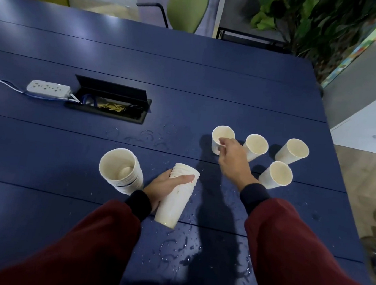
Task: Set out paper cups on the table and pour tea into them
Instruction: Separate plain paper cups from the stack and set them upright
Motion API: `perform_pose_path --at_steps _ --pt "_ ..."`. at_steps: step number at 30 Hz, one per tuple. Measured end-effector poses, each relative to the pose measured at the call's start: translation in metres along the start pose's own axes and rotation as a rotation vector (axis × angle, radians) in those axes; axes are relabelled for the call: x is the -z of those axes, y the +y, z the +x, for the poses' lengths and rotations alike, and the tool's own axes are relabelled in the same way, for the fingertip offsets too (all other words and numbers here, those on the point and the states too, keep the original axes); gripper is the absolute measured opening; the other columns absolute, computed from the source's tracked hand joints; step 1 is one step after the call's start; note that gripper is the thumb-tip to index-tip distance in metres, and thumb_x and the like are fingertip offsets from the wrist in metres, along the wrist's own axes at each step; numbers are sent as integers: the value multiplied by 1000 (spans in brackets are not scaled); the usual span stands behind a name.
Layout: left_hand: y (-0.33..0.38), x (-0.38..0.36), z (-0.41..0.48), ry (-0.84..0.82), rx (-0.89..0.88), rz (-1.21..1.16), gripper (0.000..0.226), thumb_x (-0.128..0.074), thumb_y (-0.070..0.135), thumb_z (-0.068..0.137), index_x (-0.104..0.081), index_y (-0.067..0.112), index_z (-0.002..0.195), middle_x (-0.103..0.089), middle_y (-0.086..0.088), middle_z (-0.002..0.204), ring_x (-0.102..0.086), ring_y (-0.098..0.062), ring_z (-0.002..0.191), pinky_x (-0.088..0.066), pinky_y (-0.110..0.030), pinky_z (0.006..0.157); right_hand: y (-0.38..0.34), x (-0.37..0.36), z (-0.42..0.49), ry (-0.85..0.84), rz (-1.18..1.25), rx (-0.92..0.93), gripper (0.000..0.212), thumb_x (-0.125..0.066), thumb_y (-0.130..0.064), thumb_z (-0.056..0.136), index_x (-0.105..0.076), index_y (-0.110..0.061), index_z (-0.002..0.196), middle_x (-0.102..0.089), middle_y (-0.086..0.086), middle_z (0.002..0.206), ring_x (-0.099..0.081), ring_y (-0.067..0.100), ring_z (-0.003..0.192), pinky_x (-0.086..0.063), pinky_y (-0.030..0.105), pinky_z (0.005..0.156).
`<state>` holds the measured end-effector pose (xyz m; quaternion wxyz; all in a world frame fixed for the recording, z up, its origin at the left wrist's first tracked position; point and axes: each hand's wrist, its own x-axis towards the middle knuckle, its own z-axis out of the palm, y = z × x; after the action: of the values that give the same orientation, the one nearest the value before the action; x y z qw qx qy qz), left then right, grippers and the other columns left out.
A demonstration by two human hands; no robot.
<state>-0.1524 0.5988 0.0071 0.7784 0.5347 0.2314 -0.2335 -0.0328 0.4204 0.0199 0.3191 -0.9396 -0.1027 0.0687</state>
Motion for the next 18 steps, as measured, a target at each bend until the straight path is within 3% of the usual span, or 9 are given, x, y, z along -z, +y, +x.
perform_pose_path --at_steps 2,5,8,10,15,18 --pt "1 4 1 -8 -4 36 34 -77 24 86 -67 8 115 -71 -14 96 -65 -26 80 -55 -39 75 -1 -2 -6 75 21 20 38 -50 0 98 -55 2 135 -56 22 133 -54 35 118 -39 35 104" --pt "2 4 2 -26 -16 81 36 -77 23 85 -66 9 117 -73 -12 98 -67 -23 80 -56 -32 69 -5 -6 -27 200 94 52 25 -60 -12 97 -65 -6 120 -63 10 115 -60 23 91 -44 26 84" --pt "-1 -1 7 -17 -51 125 41 -81 25 81 -65 13 116 -75 -10 101 -70 -22 82 -56 -32 69 -13 -15 -60 15 207 13 19 -62 -35 99 -71 -19 98 -70 -8 91 -60 9 67 -52 32 74" --pt "-4 -5 10 -19 -69 174 40 -81 25 81 -65 16 117 -76 -9 102 -71 -23 84 -56 -36 74 -15 -19 -80 -97 252 -16 25 -59 -38 100 -70 -18 90 -70 -5 77 -62 12 58 -58 40 68" --pt "-16 -15 7 -94 -40 243 42 -82 31 78 -66 20 116 -76 -7 104 -71 -24 89 -56 -39 79 -5 -9 -98 -136 415 -77 30 -58 -27 102 -66 -8 81 -64 3 66 -57 11 55 -48 23 56" --pt "-21 -21 1 -92 -32 246 44 -84 29 78 -65 19 116 -76 -6 104 -72 -22 88 -56 -35 76 3 -1 -98 -69 474 -121 31 -56 -25 103 -65 -5 81 -63 3 66 -58 13 57 -50 26 56"
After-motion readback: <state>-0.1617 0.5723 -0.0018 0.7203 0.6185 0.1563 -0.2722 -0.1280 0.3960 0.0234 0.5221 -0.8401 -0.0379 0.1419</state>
